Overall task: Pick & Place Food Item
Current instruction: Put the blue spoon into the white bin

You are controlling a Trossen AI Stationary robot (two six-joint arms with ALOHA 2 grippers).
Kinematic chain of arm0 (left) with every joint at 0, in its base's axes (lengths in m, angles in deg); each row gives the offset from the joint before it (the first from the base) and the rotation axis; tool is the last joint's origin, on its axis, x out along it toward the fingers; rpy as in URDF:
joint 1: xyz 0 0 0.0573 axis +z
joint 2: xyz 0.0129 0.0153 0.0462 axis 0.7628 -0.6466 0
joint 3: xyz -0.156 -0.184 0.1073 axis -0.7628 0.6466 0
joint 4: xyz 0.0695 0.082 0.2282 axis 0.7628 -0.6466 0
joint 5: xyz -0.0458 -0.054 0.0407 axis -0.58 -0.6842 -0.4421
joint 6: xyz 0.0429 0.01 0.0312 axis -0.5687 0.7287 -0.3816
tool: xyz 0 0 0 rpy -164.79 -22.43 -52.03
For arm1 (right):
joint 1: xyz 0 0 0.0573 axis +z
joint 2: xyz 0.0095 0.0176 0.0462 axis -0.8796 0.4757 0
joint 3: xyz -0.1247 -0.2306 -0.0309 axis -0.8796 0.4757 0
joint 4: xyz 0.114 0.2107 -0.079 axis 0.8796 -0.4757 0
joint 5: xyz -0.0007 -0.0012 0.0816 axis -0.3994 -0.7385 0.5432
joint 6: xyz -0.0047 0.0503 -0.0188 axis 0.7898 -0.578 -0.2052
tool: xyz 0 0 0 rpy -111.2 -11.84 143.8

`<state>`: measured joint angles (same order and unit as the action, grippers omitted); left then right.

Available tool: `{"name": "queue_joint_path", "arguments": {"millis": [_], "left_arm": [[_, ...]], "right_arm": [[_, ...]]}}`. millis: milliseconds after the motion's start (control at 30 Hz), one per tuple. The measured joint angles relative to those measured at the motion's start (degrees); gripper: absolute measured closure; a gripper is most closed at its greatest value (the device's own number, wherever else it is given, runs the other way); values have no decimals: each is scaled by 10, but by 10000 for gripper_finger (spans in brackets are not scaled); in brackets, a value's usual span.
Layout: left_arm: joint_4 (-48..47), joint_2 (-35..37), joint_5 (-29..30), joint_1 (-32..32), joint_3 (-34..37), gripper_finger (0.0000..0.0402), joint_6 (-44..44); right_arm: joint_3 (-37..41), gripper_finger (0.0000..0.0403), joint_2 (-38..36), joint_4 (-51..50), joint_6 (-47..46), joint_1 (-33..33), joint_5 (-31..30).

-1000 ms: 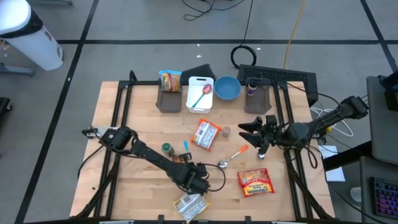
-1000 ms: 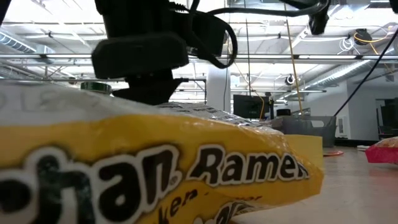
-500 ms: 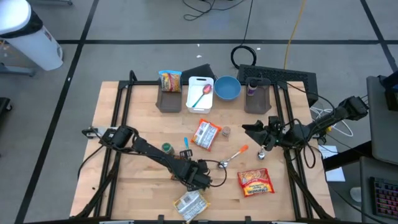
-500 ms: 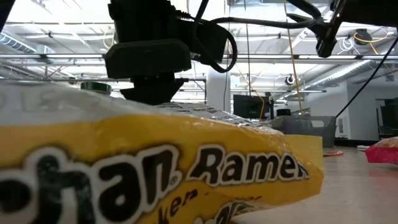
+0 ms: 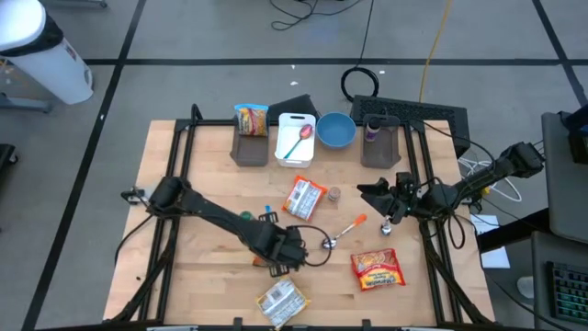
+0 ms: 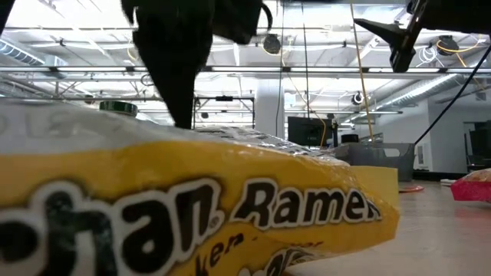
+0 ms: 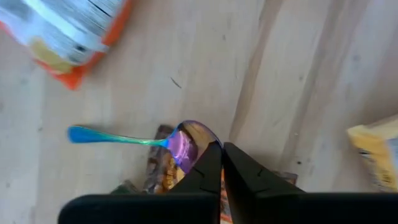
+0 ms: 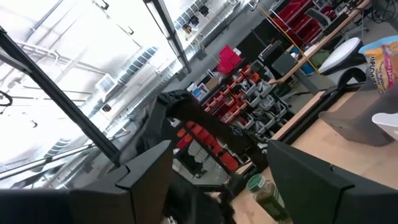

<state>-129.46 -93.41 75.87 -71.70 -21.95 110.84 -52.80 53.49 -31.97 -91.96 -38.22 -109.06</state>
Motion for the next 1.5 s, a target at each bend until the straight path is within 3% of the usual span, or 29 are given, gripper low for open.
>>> {"name": "queue_joint_path", "arguments": {"millis": [433,700,900,1100,1333,1500], "left_arm": [[30,143,2,43,0,399,21],[50,209,-66,70,0,398,19],[82,245,-145,89,0,398,13],[180,269,-190,109,0,398,-9],[238,283,-218,127,0,399,-25],[240,282,-242,136,0,398,-27]], "right_arm": [[0,149,0,-14,2,0,9],[-37,149,10,-110,23,0,74],[-155,149,65,-253,118,-1,125],[-254,149,151,-305,206,-5,182],[-271,149,214,-300,162,-59,272],[-272,149,235,-254,152,-90,305]]}}
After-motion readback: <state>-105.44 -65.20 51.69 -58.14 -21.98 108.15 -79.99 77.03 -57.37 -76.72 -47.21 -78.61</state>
